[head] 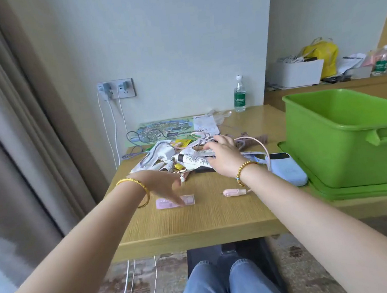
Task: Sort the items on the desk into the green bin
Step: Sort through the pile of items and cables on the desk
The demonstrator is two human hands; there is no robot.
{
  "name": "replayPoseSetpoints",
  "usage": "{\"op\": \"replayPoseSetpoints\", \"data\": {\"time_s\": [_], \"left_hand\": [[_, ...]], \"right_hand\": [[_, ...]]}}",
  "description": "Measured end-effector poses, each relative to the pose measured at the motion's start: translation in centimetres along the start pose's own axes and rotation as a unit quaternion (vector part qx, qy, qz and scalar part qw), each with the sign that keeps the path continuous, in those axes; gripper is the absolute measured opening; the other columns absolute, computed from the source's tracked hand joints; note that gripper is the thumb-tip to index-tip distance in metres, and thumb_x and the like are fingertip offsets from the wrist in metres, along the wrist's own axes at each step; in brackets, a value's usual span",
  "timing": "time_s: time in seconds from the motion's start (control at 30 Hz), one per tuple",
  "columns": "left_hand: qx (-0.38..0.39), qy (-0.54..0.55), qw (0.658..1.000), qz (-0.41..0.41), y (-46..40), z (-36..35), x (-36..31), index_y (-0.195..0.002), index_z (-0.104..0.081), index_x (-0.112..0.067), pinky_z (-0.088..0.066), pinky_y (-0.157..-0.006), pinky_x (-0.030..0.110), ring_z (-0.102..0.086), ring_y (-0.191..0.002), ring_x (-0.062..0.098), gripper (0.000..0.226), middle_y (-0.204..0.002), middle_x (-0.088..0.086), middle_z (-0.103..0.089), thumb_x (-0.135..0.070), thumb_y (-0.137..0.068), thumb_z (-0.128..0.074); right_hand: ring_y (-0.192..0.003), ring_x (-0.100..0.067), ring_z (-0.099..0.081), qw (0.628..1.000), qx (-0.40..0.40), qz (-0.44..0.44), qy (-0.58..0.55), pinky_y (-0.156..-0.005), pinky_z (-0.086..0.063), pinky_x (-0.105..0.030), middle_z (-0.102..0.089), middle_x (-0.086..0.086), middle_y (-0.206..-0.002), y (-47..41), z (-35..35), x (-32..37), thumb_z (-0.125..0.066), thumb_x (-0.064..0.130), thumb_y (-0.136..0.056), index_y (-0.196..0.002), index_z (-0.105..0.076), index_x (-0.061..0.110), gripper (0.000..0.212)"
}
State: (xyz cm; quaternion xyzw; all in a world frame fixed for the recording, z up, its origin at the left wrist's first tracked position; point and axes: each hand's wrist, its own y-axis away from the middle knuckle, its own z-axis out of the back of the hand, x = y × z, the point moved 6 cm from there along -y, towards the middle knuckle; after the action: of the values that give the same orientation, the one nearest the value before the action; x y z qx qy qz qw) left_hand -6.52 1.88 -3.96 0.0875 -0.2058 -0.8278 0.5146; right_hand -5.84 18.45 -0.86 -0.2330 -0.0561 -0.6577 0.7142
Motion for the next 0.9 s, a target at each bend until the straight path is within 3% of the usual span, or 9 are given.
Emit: {"op": "replayPoseSetpoints", "data": {"time_s": [0.1, 0.23, 0.33, 0.43, 0.5, 0.6, 0.73, 0.83, 0.9], "left_hand": [[0.005, 0.023, 1.000, -0.009, -0.1, -1.7, 0.8, -0.128, -0.041, -0.029, -0.043, -0.097, 0.039, -0.051, -0.112, 0.021, 0.062, -0.131, -0.002, -0.049, -0.053, -0.076, -0.065], [-0.060, 0.058, 0.996, -0.030, -0.5, -2.1, 1.0, -0.124, -0.048, -0.021, -0.045, -0.096, 0.035, -0.053, -0.110, 0.020, 0.044, -0.127, 0.002, -0.054, -0.039, -0.086, -0.061], [-0.097, 0.067, 0.993, -0.005, -0.5, -2.2, 2.3, -0.122, -0.051, -0.015, -0.046, -0.084, 0.030, -0.056, -0.100, 0.020, 0.039, -0.116, 0.003, -0.060, -0.038, -0.091, -0.052], [-0.106, 0.138, 0.985, 0.011, -0.4, -2.6, 3.9, -0.108, -0.062, -0.009, -0.045, -0.073, 0.028, -0.056, -0.081, 0.020, 0.061, -0.090, 0.001, -0.060, -0.061, -0.088, -0.038], [-0.107, 0.169, 0.980, 0.016, -0.4, -2.8, 4.7, -0.092, -0.064, -0.006, -0.041, -0.065, 0.026, -0.052, -0.068, 0.018, 0.071, -0.078, 0.002, -0.056, -0.068, -0.086, -0.031], [-0.121, 0.229, 0.965, 0.034, -0.6, -2.9, 5.5, -0.077, -0.060, -0.012, -0.035, -0.057, 0.023, -0.047, -0.060, 0.013, 0.059, -0.073, 0.001, -0.053, -0.063, -0.088, -0.034], [-0.154, 0.383, 0.910, 0.050, -1.0, -3.2, 6.0, -0.074, -0.058, -0.016, -0.044, -0.064, 0.022, -0.054, -0.063, 0.014, 0.044, -0.066, -0.001, -0.057, -0.053, -0.089, -0.041], [-0.187, 0.484, 0.853, 0.045, -1.1, -3.1, 5.7, -0.070, -0.057, -0.013, -0.046, -0.062, 0.020, -0.056, -0.057, 0.014, 0.045, -0.061, 0.001, -0.057, -0.050, -0.091, -0.043], [-0.213, 0.559, 0.801, 0.032, -1.1, -2.8, 5.5, -0.069, -0.054, -0.011, -0.051, -0.069, 0.025, -0.056, -0.061, 0.017, 0.048, -0.067, 0.005, -0.057, -0.052, -0.090, -0.044]], "right_hand": [[-0.140, -0.025, -0.013, 0.995, 0.095, 0.022, -0.001, -0.113, -0.016, -0.038, -0.026, -0.005, -0.151, 0.0, -3.4, 0.8, -0.045, 0.018, -0.094, -0.137, -0.041, 0.020, 0.043], [-0.141, -0.025, -0.013, 0.986, 0.154, 0.055, 0.010, -0.114, -0.016, -0.040, -0.027, -0.002, -0.151, -0.1, -6.3, 2.0, -0.039, 0.010, -0.095, -0.140, -0.038, 0.021, 0.046], [-0.140, -0.024, -0.017, 0.984, 0.158, 0.071, 0.036, -0.114, -0.021, -0.039, -0.029, -0.001, -0.151, -0.8, -7.3, 2.6, -0.035, -0.001, -0.092, -0.142, -0.034, 0.022, 0.055], [-0.135, -0.026, -0.024, 0.981, 0.155, 0.087, 0.083, -0.111, -0.028, -0.040, -0.034, -0.004, -0.146, -1.3, -8.1, 2.7, -0.037, -0.005, -0.089, -0.141, -0.036, 0.022, 0.059], [-0.128, -0.026, -0.031, 0.981, 0.140, 0.093, 0.098, -0.105, -0.034, -0.041, -0.040, -0.006, -0.138, -1.5, -8.4, 2.7, -0.042, -0.004, -0.087, -0.135, -0.041, 0.021, 0.054], [-0.115, -0.025, -0.041, 0.981, 0.089, 0.117, 0.126, -0.094, -0.042, -0.040, -0.048, -0.005, -0.122, -1.7, -8.3, 3.1, -0.048, -0.002, -0.085, -0.117, -0.046, 0.017, 0.037], [-0.103, -0.026, -0.050, 0.978, 0.068, 0.137, 0.139, -0.079, -0.044, -0.038, -0.056, -0.007, -0.107, -2.0, -8.3, 3.3, -0.047, 0.000, -0.087, -0.105, -0.045, 0.014, 0.023], [-0.090, -0.030, -0.057, 0.977, 0.041, 0.142, 0.154, -0.065, -0.043, -0.036, -0.062, -0.011, -0.097, -2.1, -8.1, 3.2, -0.043, -0.004, -0.086, -0.101, -0.049, 0.011, 0.022], [-0.082, -0.030, -0.058, 0.979, 0.021, 0.130, 0.155, -0.059, -0.037, -0.033, -0.061, -0.011, -0.089, -2.2, -7.8, 2.9, -0.041, -0.005, -0.086, -0.093, -0.052, 0.011, 0.021]]}}
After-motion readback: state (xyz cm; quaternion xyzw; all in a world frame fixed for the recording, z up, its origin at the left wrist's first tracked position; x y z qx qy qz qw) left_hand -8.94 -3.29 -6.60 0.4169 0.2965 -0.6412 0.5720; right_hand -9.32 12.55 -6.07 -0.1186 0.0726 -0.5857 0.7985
